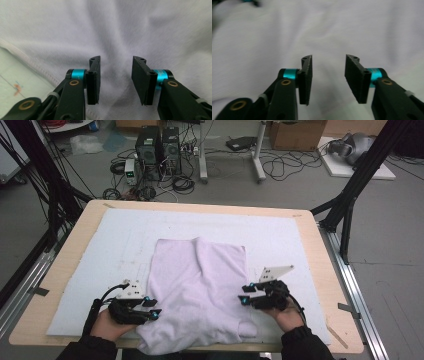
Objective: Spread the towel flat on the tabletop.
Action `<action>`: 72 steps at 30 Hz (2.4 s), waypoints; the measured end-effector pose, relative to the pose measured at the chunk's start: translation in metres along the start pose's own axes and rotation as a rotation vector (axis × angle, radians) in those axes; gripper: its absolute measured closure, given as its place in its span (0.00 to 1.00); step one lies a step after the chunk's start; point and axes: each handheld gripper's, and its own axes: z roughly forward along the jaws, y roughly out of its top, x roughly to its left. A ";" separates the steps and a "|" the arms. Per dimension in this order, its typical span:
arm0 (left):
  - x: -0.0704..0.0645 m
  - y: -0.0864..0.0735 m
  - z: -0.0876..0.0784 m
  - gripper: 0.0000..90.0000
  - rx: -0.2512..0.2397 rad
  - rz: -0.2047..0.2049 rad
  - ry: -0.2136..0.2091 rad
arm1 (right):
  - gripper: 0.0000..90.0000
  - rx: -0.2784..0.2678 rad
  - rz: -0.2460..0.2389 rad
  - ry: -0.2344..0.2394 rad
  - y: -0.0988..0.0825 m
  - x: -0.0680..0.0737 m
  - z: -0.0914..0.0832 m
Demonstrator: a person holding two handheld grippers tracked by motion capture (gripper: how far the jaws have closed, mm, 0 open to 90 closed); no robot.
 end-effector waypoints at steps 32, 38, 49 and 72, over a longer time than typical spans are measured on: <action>0.106 0.061 0.030 0.73 -0.084 -0.138 0.216 | 0.62 -0.023 0.087 -0.198 0.038 -0.104 0.028; 0.115 0.057 0.050 0.92 -0.024 -0.170 0.270 | 0.79 0.017 0.147 -0.215 0.026 -0.119 0.040; 0.125 0.082 0.035 0.99 -0.087 -0.154 0.353 | 0.98 0.025 0.101 -0.298 0.063 -0.129 0.015; 0.096 0.055 0.011 0.61 -0.100 -0.125 0.233 | 0.58 -0.057 0.079 -0.220 0.045 -0.091 -0.014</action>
